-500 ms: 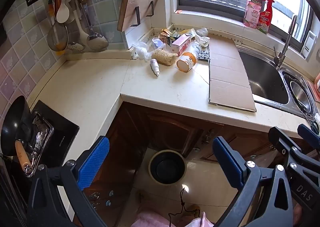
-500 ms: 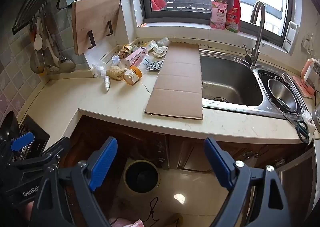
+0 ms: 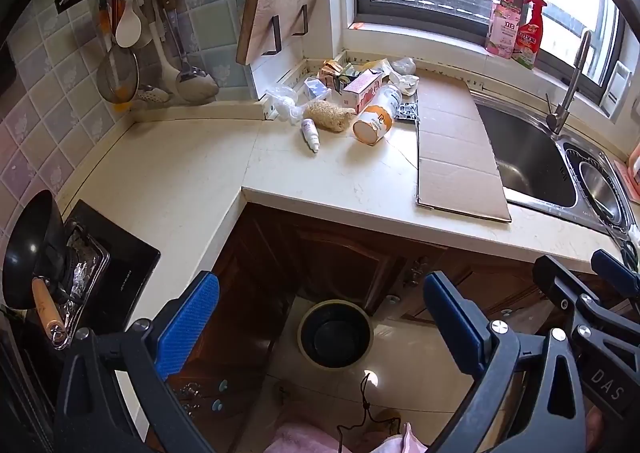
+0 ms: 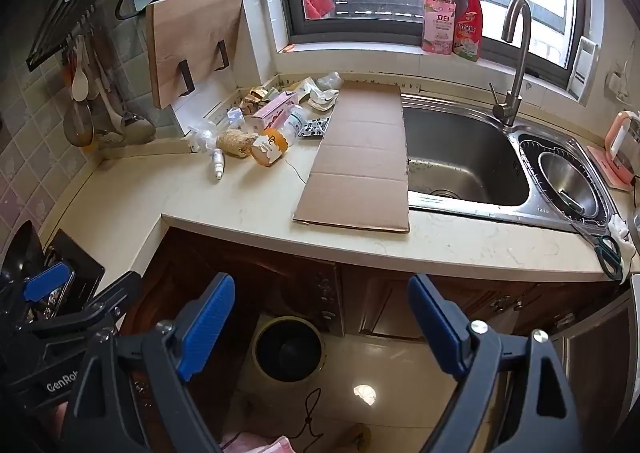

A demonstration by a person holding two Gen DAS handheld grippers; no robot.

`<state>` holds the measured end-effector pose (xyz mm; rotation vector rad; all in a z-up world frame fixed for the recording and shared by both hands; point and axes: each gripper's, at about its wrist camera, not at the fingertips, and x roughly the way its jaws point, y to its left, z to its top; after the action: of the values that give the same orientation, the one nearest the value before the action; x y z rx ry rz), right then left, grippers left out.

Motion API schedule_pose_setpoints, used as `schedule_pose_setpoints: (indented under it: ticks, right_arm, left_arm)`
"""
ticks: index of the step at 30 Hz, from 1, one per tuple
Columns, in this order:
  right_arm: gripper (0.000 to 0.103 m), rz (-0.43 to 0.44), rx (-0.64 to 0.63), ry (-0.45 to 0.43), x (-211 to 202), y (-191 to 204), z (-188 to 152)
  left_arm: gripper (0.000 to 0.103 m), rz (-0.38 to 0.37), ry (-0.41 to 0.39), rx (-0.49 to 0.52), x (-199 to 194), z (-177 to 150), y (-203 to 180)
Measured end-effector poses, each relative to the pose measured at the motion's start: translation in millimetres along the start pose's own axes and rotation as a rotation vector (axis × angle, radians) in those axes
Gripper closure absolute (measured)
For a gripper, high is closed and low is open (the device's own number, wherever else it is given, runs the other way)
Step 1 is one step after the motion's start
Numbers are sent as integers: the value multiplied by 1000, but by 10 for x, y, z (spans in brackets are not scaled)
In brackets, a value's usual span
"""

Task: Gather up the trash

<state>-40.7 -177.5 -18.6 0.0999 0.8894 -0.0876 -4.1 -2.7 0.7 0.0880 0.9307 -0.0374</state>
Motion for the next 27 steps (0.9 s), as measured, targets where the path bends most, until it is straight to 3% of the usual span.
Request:
schedule_pose_setpoints:
  ticks: [27]
  right_arm:
    - [14, 1, -7, 9, 28, -35, -13]
  left_arm:
    - [2, -12, 22, -16, 4, -127, 19]
